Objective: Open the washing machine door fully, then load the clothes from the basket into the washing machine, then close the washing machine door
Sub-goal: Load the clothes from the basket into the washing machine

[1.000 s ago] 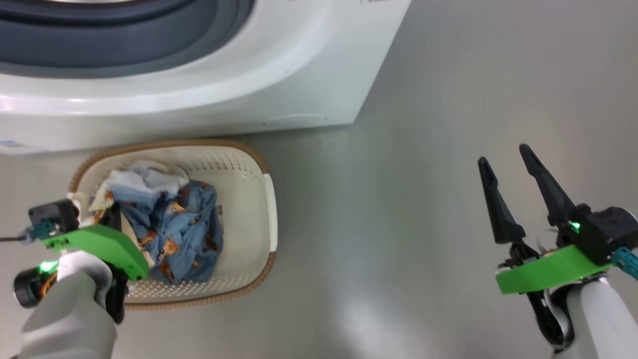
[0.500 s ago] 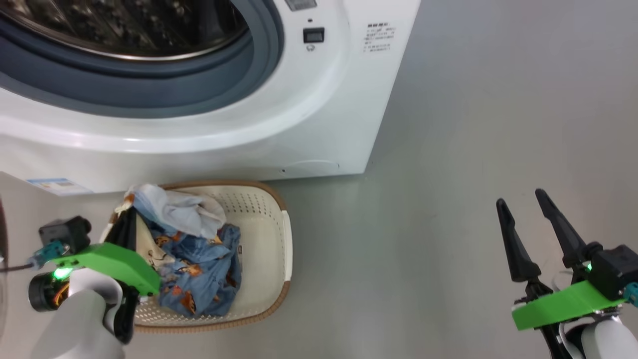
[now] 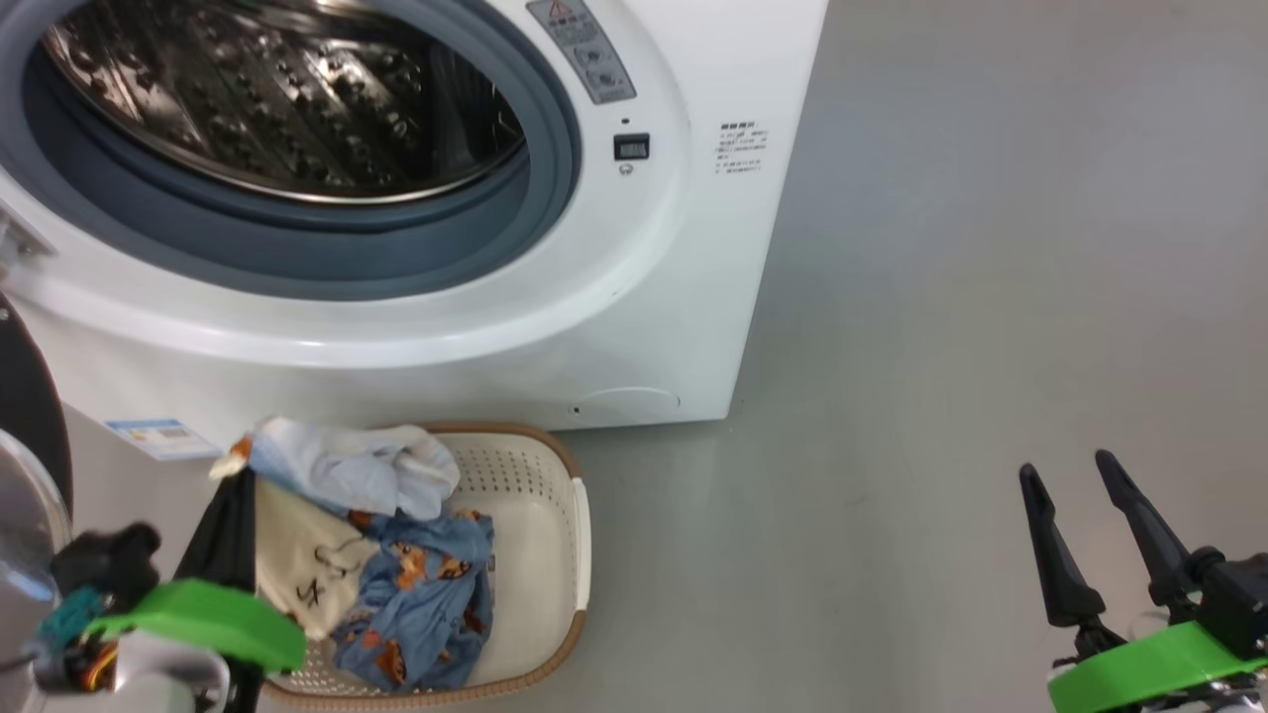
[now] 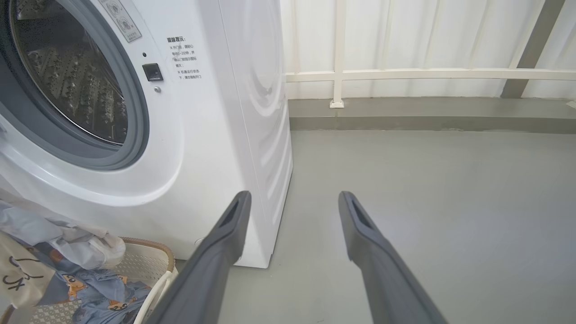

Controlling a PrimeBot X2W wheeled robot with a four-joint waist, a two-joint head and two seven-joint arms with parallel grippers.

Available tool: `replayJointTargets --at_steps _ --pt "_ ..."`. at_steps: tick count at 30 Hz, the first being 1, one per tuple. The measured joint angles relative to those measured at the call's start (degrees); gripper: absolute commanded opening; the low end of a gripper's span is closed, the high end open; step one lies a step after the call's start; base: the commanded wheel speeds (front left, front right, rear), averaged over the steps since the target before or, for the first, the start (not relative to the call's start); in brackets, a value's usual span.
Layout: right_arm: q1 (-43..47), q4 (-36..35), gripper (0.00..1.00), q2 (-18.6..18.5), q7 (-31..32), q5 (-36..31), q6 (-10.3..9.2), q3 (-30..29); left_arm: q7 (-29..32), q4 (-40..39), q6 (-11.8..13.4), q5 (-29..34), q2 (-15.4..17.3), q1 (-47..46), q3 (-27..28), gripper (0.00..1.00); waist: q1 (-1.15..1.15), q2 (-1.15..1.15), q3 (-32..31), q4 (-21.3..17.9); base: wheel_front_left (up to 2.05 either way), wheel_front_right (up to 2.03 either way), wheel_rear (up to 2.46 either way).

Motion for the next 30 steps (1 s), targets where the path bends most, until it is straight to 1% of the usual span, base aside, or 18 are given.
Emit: replayJointTargets --at_steps 5,10,16,19,24,30 --pt "2.2 -0.1 1.00 -0.3 0.0 0.2 0.00 -0.9 0.0 -7.0 0.0 1.5 -0.5 6.7 4.0 0.00 0.00 0.00 -2.1 -0.3 0.00 0.00 0.00" --pt "3.2 0.0 1.00 -0.3 0.0 0.3 0.00 -0.9 0.0 -14.4 0.0 2.9 -1.6 13.5 7.6 0.00 0.00 0.00 -3.7 -0.9 0.00 0.00 0.00" --pt "3.8 -0.1 1.00 -0.3 0.0 1.2 0.00 -1.0 0.0 -20.6 0.0 4.2 -3.3 19.8 9.4 0.00 0.00 0.00 -4.9 -2.0 0.00 0.00 0.00" --pt "4.4 -0.1 1.00 -0.2 0.0 1.2 0.00 -1.1 0.0 -22.4 0.0 4.5 -3.5 20.2 9.4 0.00 0.00 0.00 -4.6 -2.2 0.00 0.00 0.00" --pt "4.2 -0.4 1.00 0.0 0.0 1.2 0.00 -1.1 0.0 -22.6 0.0 4.4 -3.5 19.9 9.3 0.00 0.00 0.00 -3.5 -2.6 0.00 0.00 0.00" --pt "4.1 -0.8 1.00 0.8 0.0 1.2 0.00 -1.2 0.0 -22.6 0.0 3.8 -3.8 13.9 9.2 0.00 0.00 0.00 -1.9 -3.1 0.00 0.00 0.00"
